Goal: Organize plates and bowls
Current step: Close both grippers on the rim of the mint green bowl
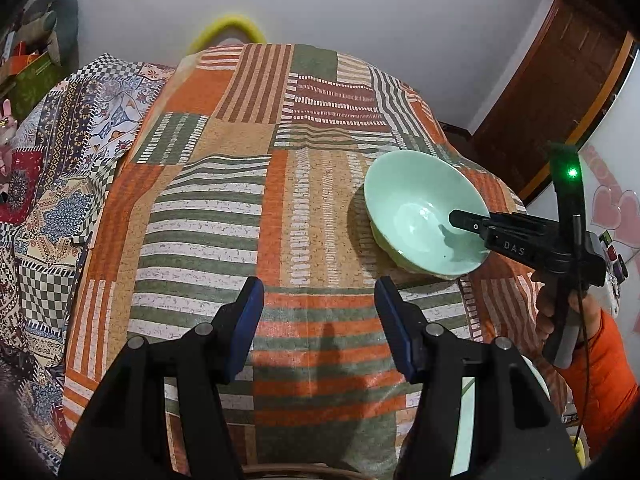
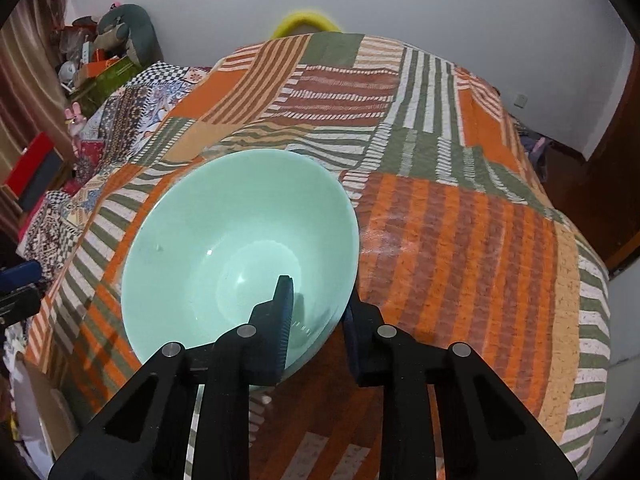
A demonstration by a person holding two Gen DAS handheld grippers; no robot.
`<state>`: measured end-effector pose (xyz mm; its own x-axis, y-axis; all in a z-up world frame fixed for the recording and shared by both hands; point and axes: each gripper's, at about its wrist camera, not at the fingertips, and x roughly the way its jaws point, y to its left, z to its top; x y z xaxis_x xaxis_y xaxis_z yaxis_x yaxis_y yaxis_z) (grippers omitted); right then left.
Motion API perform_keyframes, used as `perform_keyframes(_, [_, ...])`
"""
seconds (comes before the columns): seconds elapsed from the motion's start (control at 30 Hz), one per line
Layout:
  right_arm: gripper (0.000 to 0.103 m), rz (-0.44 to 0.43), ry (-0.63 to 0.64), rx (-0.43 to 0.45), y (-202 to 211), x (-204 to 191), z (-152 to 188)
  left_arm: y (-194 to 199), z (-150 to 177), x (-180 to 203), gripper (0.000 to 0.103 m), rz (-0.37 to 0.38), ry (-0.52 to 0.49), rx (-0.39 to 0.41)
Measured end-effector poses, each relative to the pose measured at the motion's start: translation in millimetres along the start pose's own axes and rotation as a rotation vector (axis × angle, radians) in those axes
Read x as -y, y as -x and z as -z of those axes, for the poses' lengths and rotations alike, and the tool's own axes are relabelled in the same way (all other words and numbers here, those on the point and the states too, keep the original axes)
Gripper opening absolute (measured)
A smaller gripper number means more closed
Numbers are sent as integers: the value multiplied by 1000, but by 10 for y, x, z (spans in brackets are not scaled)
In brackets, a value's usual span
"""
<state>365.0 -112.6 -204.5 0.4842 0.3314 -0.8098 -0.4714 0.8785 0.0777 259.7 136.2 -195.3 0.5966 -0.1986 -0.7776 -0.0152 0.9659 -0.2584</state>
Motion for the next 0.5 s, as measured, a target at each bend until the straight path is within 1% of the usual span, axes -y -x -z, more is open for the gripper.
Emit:
perform_keyframes(0.1, [20,-16,22,-2,14,-60,20,-15,-16,22,57,-1,-3,-4])
perform_keyframes(0.2, [20,-51,43,-14,6,-138,37,-58,-31,26,57,6,5,-15])
perform_keyframes(0.3, [20,-103,64,-31,-1,-218,82,-147,-31,21,57,13,14,-45])
perform_keyframes(0.5, [19,-154,124,-58,-21,-422,191,-318,0,-6,56,0,14,-101])
